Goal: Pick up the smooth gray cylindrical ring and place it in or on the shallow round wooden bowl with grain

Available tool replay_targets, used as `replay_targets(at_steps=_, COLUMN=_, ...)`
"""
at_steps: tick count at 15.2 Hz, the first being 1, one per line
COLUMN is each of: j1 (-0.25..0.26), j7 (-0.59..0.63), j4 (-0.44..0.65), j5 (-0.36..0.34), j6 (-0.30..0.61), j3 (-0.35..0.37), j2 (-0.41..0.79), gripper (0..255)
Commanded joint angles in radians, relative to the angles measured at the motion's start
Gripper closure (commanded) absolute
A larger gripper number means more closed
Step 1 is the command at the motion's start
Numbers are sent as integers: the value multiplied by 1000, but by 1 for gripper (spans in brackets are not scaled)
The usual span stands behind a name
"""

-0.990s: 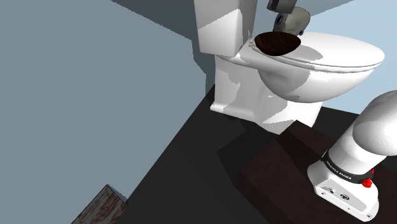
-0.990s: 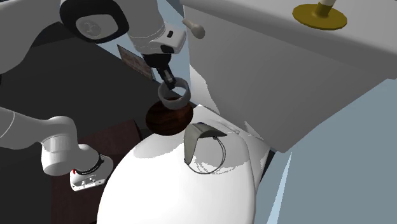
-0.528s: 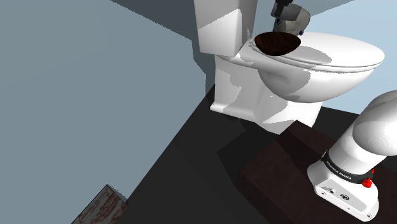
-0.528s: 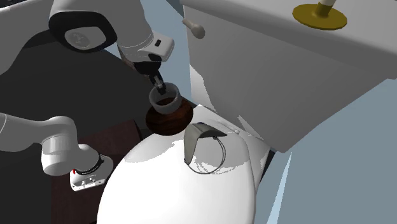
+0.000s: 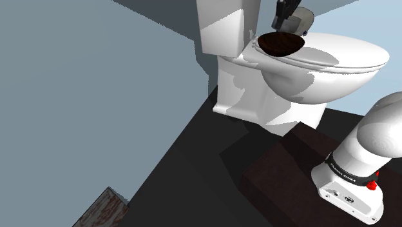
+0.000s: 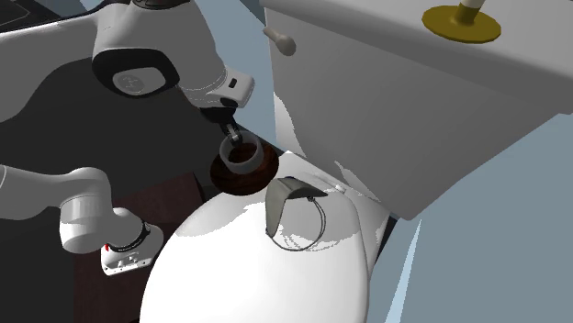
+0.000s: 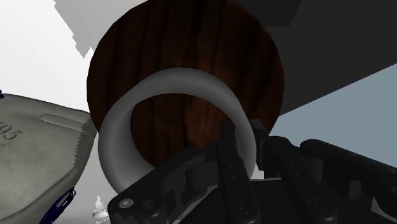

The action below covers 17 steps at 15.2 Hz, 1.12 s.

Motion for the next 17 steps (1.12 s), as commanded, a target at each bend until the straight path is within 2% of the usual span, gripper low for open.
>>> replay_targets(at_steps=1, j1=-1, j7=0, j4=-44, j5=-1, j6=34, j3=0, j2=-11, gripper=255)
replay_targets(at_steps=8, j1=-1, j7=0, j4=-44, j5=-1, j6=34, j3=0, j2=-11, gripper=255)
replay_targets(at_steps=9, j1=-1, j7=0, j4=-44, j5=-1, j6=34, j3=0, j2=-11, gripper=0)
replay_targets(at_steps=14, j1=-1, j7=0, j4=-44, j5=-1, j6=34, j3=0, j2=-11, gripper=0)
replay_targets(at_steps=17, j1=0, j7=-1, j4=69, j5=0, j6=-67, j3=-1, j2=2, gripper=0)
